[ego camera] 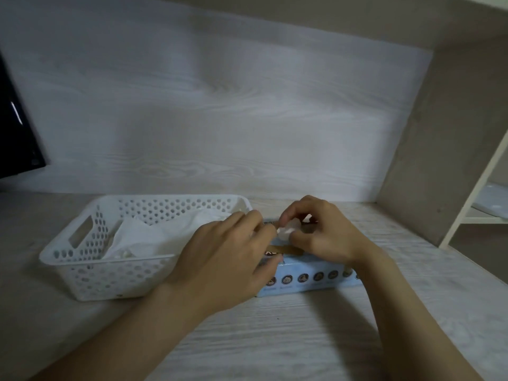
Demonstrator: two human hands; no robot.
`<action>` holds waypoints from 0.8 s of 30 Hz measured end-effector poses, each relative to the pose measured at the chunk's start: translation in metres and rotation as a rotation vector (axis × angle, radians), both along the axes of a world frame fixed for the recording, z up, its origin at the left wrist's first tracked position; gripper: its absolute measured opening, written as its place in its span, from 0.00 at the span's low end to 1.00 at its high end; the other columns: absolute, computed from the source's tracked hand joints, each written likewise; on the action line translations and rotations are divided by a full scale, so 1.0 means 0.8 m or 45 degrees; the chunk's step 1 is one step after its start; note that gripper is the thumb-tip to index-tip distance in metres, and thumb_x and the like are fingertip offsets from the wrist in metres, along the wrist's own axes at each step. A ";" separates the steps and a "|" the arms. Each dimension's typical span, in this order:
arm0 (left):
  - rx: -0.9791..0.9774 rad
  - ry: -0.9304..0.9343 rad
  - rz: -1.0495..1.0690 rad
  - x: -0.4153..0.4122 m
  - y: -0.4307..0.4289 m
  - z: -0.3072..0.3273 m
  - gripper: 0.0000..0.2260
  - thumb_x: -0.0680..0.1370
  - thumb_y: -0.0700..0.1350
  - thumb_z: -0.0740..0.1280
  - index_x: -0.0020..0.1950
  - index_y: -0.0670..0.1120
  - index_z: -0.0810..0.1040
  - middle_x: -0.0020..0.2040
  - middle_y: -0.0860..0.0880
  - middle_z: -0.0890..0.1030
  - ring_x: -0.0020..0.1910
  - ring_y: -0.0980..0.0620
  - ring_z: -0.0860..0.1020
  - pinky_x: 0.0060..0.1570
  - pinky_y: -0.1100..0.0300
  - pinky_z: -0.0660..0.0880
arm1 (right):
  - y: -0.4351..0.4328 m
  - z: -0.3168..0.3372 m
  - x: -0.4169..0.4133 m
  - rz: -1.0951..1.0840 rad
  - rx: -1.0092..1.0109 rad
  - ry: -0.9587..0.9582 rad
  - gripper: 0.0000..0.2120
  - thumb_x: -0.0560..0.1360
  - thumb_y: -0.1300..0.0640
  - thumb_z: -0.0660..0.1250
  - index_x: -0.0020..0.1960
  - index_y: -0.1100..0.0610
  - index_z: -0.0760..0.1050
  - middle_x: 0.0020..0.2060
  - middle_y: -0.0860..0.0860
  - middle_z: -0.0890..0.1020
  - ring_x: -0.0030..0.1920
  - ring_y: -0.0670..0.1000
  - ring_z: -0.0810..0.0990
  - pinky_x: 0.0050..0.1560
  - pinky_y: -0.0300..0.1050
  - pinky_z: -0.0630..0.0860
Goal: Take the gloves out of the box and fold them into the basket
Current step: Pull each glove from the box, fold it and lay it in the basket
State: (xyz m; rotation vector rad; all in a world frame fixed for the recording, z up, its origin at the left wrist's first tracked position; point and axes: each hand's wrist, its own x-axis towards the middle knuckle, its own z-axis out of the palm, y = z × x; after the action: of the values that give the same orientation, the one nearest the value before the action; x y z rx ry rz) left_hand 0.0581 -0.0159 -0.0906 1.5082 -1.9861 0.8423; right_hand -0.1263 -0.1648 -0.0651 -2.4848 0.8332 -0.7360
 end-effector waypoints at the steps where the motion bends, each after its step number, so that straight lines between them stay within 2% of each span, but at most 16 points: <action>1: 0.009 0.005 0.004 -0.004 0.000 -0.002 0.16 0.80 0.61 0.65 0.51 0.49 0.80 0.48 0.53 0.77 0.38 0.52 0.75 0.29 0.60 0.64 | -0.002 0.000 -0.004 0.021 0.046 -0.021 0.09 0.69 0.51 0.72 0.48 0.41 0.85 0.52 0.43 0.81 0.52 0.43 0.81 0.54 0.44 0.78; 4: 0.049 -0.036 0.007 -0.014 -0.004 -0.009 0.20 0.78 0.65 0.65 0.47 0.49 0.81 0.50 0.53 0.76 0.36 0.53 0.75 0.27 0.58 0.67 | -0.008 -0.004 -0.011 0.052 0.115 -0.028 0.09 0.72 0.52 0.76 0.49 0.40 0.86 0.55 0.42 0.80 0.56 0.42 0.81 0.59 0.43 0.78; 8: 0.068 -0.066 0.014 -0.017 -0.007 -0.014 0.19 0.79 0.64 0.62 0.46 0.51 0.83 0.49 0.55 0.79 0.36 0.54 0.78 0.26 0.57 0.71 | -0.015 -0.013 -0.005 0.033 0.051 -0.019 0.07 0.73 0.50 0.77 0.49 0.40 0.85 0.55 0.40 0.81 0.59 0.40 0.79 0.61 0.41 0.75; 14: 0.075 -0.160 0.077 -0.018 -0.013 -0.019 0.20 0.80 0.62 0.58 0.50 0.54 0.85 0.44 0.57 0.81 0.37 0.54 0.78 0.28 0.59 0.66 | -0.014 -0.018 0.005 0.008 -0.081 -0.067 0.05 0.76 0.55 0.78 0.44 0.46 0.86 0.46 0.41 0.84 0.51 0.41 0.82 0.54 0.39 0.78; 18: 0.066 -0.155 0.070 -0.017 -0.016 -0.020 0.22 0.80 0.61 0.56 0.51 0.52 0.87 0.45 0.56 0.82 0.38 0.53 0.80 0.27 0.58 0.71 | -0.015 -0.023 0.013 -0.081 -0.244 -0.154 0.04 0.79 0.55 0.74 0.46 0.48 0.87 0.42 0.43 0.86 0.46 0.43 0.83 0.51 0.44 0.81; 21: 0.036 -0.162 0.050 -0.017 -0.019 -0.019 0.22 0.80 0.60 0.56 0.50 0.51 0.87 0.44 0.55 0.82 0.37 0.52 0.81 0.26 0.57 0.73 | -0.018 -0.025 0.019 -0.181 -0.315 -0.226 0.05 0.80 0.55 0.73 0.48 0.51 0.87 0.44 0.46 0.85 0.43 0.44 0.83 0.48 0.43 0.80; 24: 0.045 -0.164 0.055 -0.017 -0.020 -0.020 0.18 0.80 0.58 0.61 0.48 0.51 0.87 0.42 0.56 0.82 0.37 0.52 0.82 0.26 0.56 0.75 | -0.020 -0.029 0.021 -0.322 -0.294 -0.316 0.06 0.82 0.54 0.70 0.49 0.54 0.84 0.44 0.46 0.85 0.41 0.43 0.81 0.43 0.39 0.77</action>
State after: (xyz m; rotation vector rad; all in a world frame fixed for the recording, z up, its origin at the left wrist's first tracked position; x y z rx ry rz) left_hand 0.0444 -0.0318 -0.1063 1.5570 -2.0768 0.9492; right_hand -0.1092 -0.1804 -0.0882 -2.4368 1.0279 -1.2639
